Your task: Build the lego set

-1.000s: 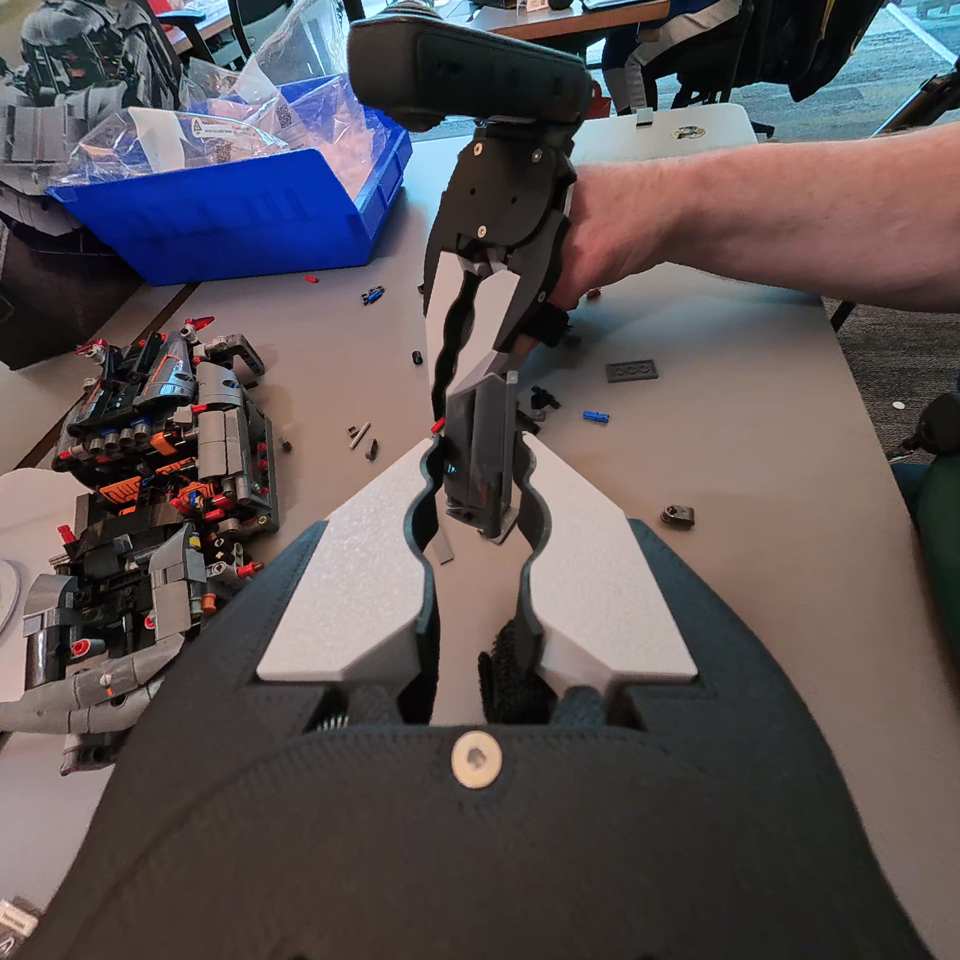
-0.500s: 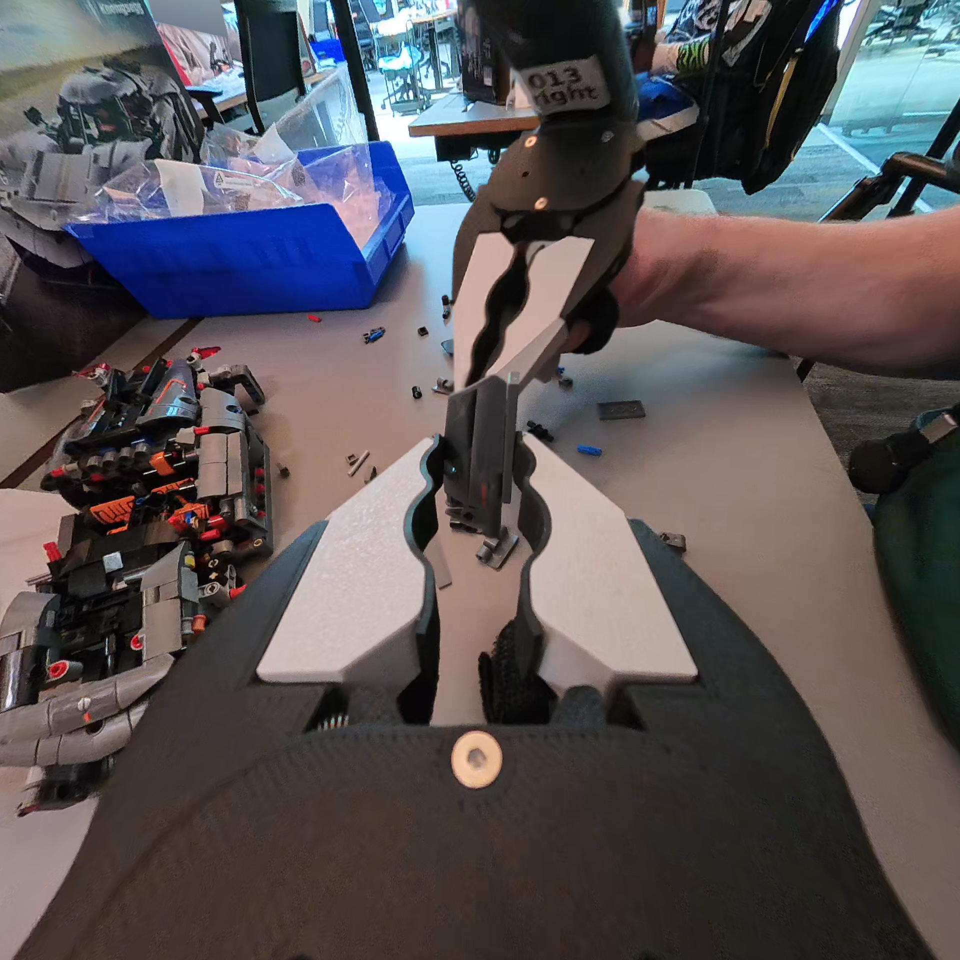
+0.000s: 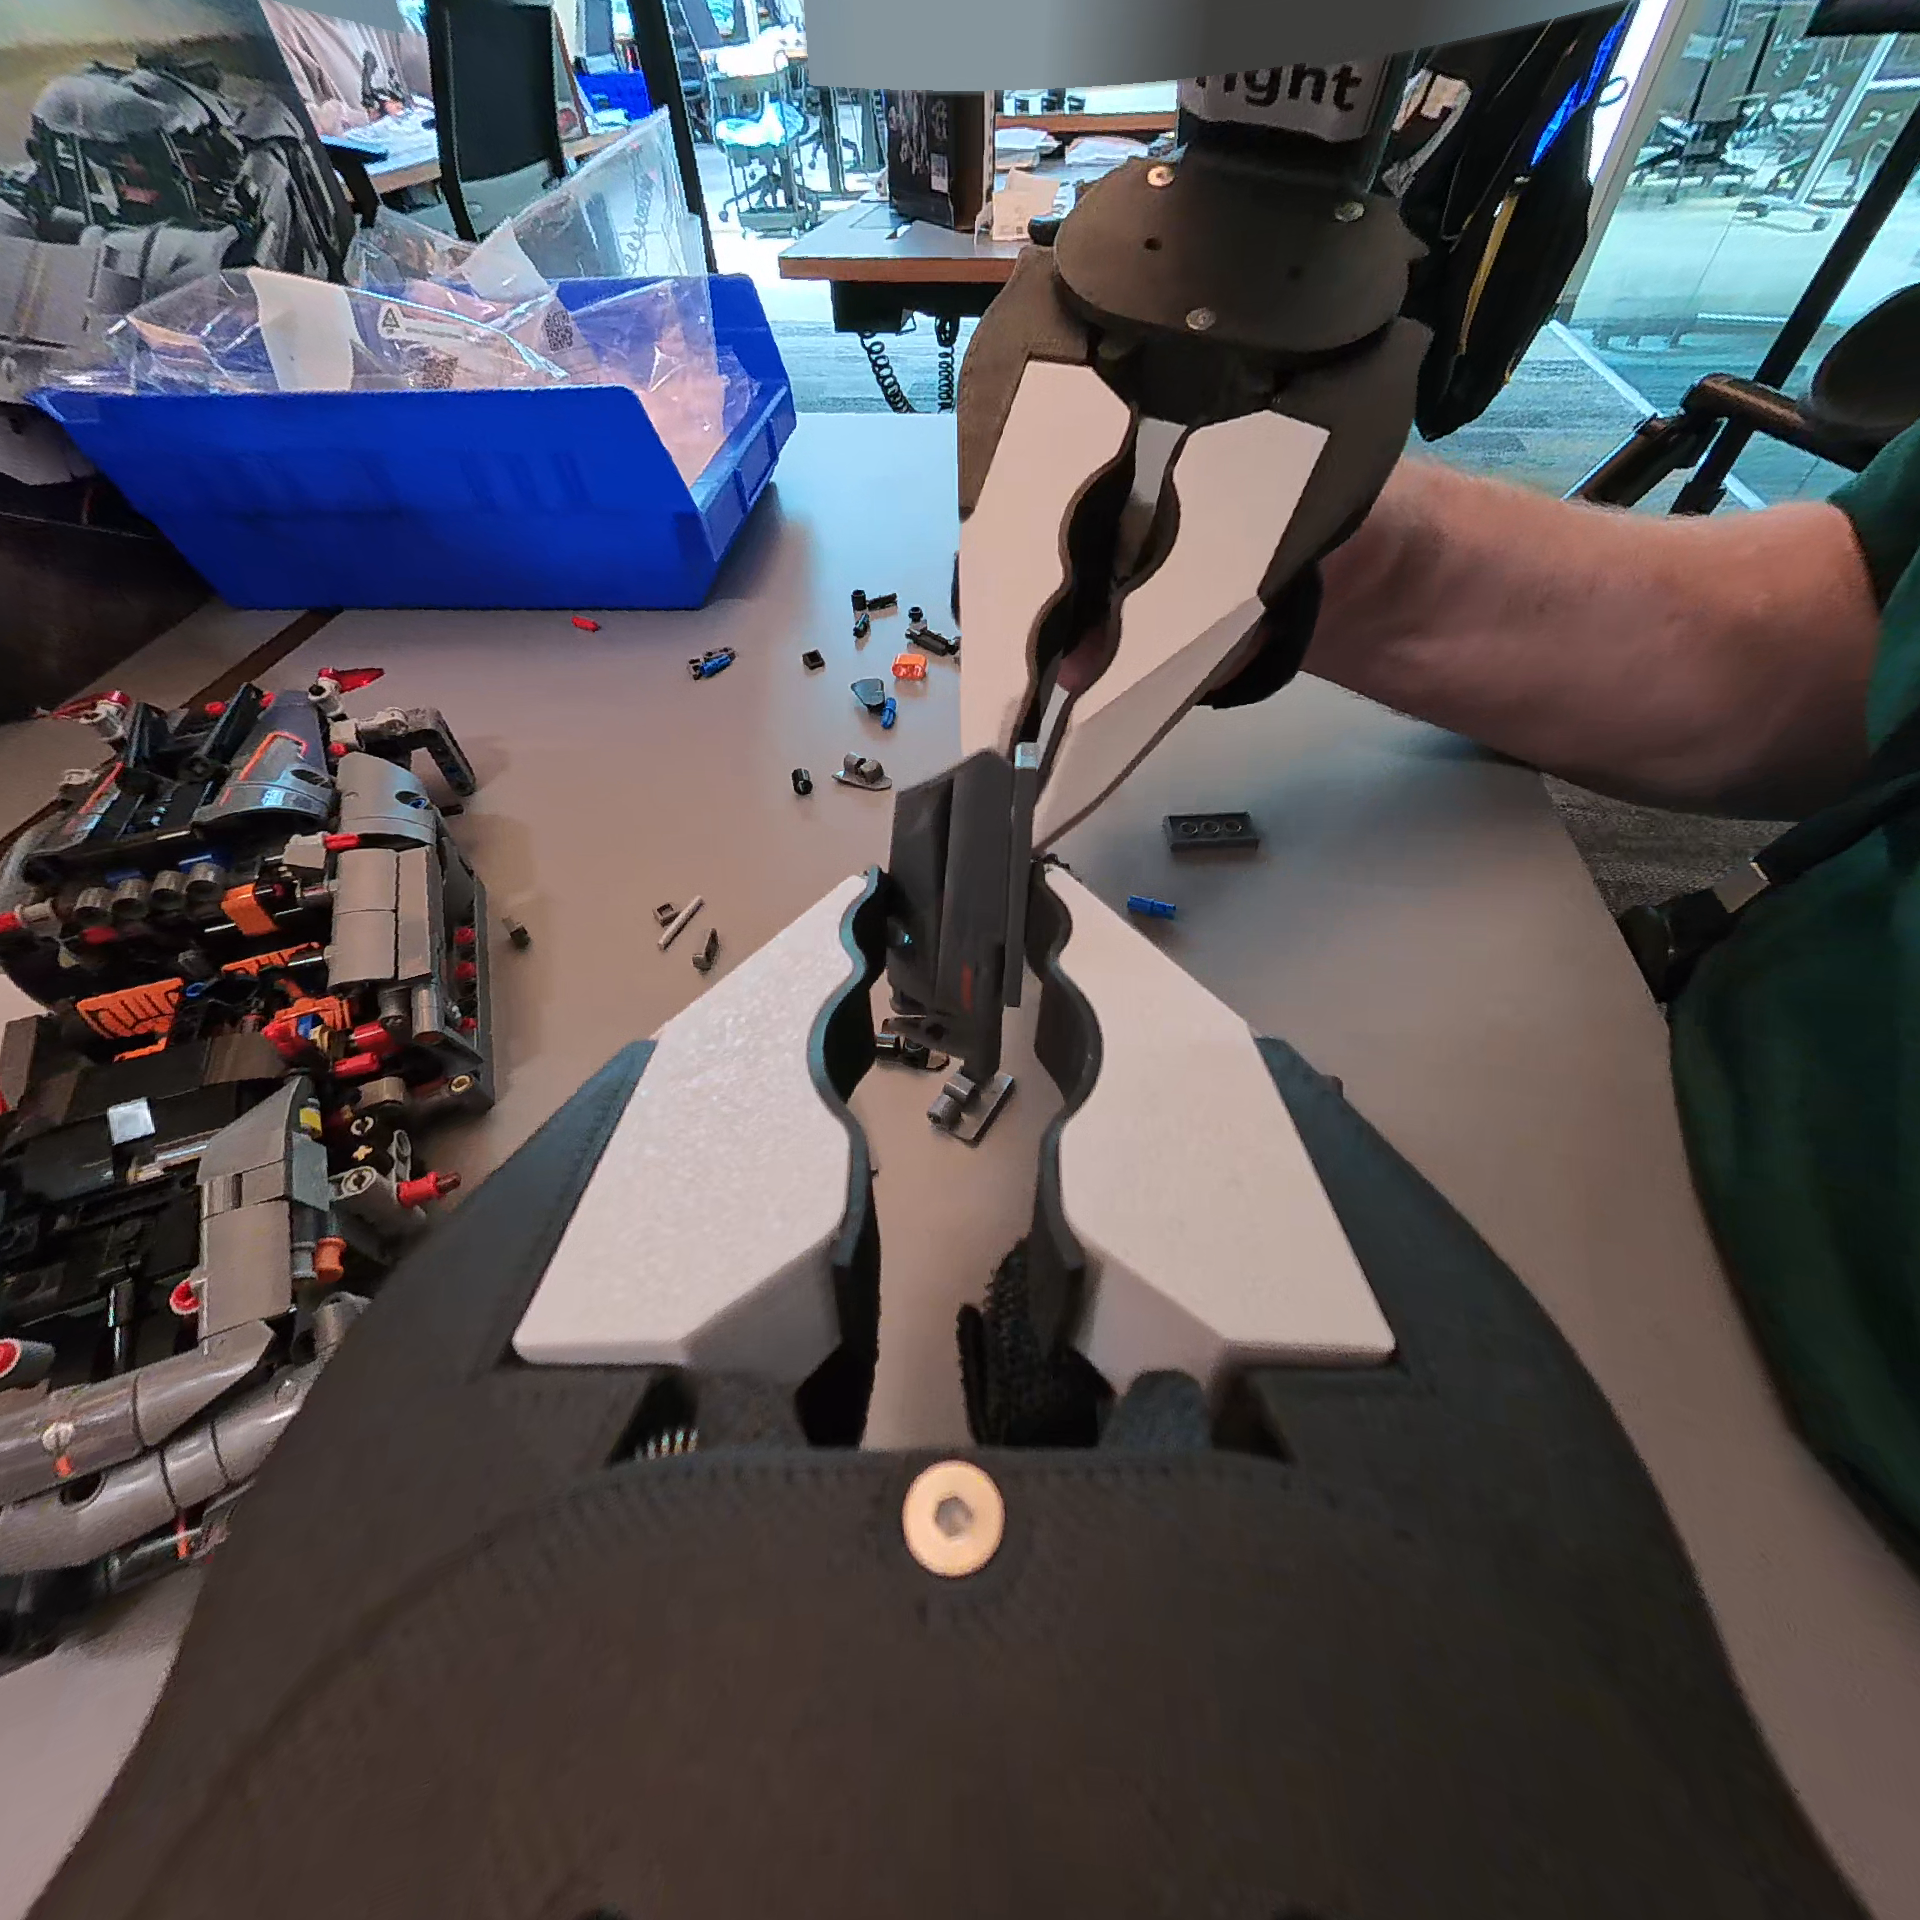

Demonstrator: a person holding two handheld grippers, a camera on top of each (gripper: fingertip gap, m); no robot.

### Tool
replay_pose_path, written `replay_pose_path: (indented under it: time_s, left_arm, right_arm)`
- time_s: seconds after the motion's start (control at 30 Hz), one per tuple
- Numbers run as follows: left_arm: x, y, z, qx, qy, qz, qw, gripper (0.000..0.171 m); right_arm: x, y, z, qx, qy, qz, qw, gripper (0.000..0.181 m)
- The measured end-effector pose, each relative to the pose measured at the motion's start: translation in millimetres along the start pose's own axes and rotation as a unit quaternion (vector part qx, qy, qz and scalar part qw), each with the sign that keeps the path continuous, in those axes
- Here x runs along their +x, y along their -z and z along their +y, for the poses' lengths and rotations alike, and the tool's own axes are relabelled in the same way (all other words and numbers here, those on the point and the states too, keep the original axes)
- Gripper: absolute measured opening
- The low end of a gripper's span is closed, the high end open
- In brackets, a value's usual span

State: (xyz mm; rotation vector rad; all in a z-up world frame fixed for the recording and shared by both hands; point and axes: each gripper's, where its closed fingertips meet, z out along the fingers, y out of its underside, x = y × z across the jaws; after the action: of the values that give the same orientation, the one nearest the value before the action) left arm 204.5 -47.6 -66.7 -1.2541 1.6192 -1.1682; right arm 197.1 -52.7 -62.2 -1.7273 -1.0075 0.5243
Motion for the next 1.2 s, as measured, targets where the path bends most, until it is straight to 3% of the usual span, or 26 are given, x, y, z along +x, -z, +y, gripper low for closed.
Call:
replay_pose_path:
  time_s: [0.47,0.8,1.2]
  left_arm:
    - [0,-4,2,-0.005,0.001,0.0,1.0,0.024]
    - [1,-7,7,-0.042,-0.06,-0.032,0.997,0.024]
    - [0,-5,1,-0.005,0.063,0.025,0.998,0.024]
  right_arm:
    - [3,0,9,-0.012,0.001,0.004,1.0,0.0]
    - [1,-3,16,-0.019,-0.034,-0.026,0.999,0.0]
    - [4,-2,8,-0.035,0.085,0.058,0.994,0.0]
